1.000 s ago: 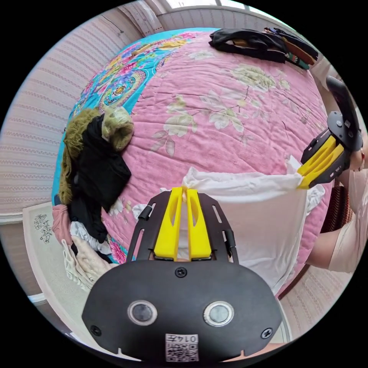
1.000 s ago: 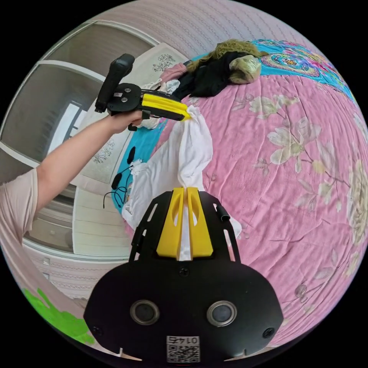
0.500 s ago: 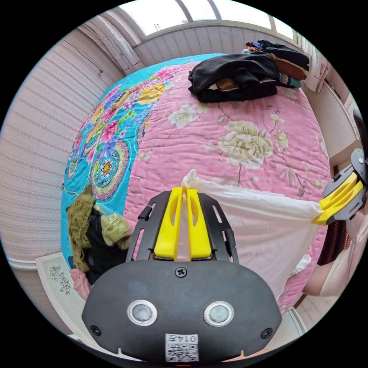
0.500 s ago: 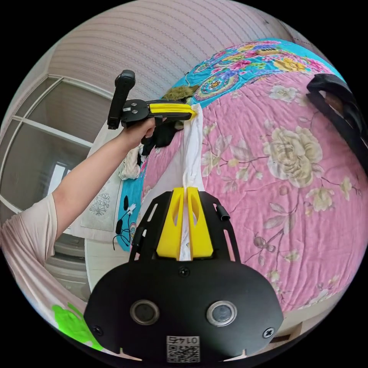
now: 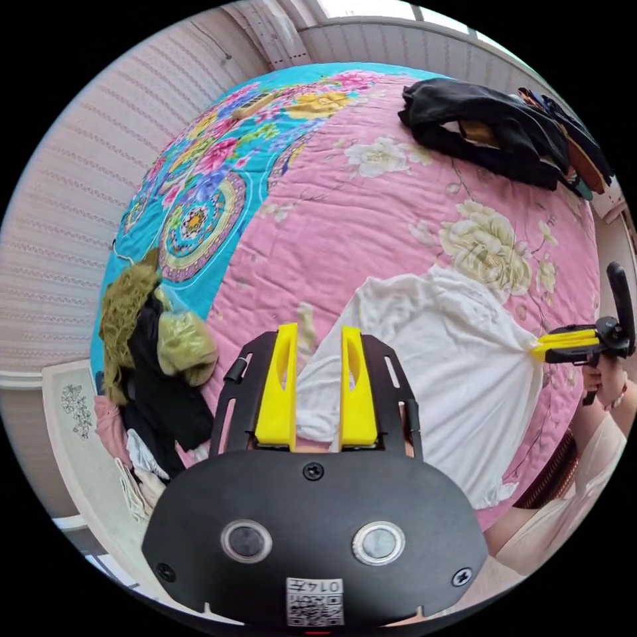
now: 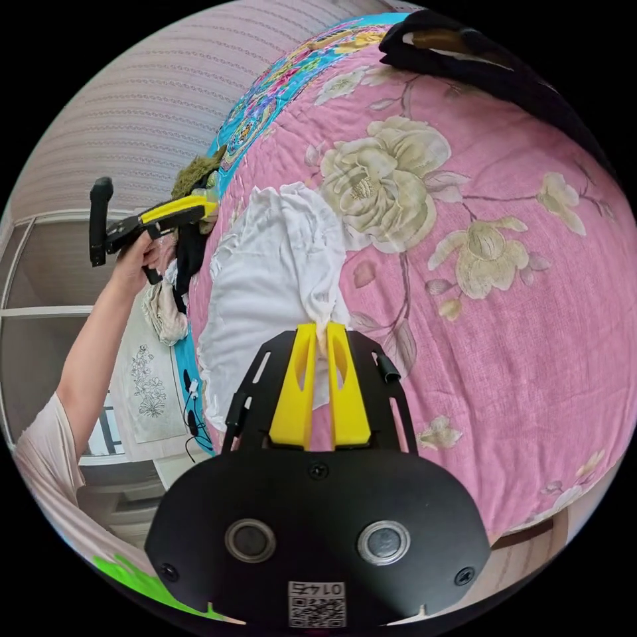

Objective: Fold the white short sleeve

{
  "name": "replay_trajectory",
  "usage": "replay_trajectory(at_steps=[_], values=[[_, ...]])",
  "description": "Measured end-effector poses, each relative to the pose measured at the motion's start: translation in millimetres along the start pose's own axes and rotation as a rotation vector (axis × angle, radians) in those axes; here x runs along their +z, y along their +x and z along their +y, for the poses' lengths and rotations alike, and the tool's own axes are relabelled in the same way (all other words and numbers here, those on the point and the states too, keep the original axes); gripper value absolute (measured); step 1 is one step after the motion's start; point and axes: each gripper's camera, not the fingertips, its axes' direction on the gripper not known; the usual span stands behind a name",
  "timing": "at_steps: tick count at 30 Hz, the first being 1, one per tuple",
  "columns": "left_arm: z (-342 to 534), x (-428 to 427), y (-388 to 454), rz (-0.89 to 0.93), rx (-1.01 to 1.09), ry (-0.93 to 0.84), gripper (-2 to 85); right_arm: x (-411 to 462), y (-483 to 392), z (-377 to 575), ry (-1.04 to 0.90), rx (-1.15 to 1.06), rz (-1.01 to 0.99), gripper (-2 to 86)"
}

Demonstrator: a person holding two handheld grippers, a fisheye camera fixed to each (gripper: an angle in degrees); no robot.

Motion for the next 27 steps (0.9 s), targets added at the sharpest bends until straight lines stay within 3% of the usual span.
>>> replay_trajectory(at_steps=[8,14,19,25,27], values=[[81,61,-61,0.131,-0.191,-0.172,7.3,-33,19,9,0.057,0.02,-0.024,1.5],[96,101,-62,0.134,-0.185,-0.233,5.8,-39,11,20,0.026,-0.026,-0.011,1.2],[121,99,-67,0.019,-0.148,-0.173,2.6,-33,8,25,0.004,-0.041,-0.019,0.8],[193,87,-115,-0.069,-0.349,0.016,2.5,-23,2,29,-0.022,-0.071,-0.042,0.6],[213,110,-128,-0.014,-0.37,-0.057,3.2,-18,0,32,-0.033,-0.083,-0.043,0.7]])
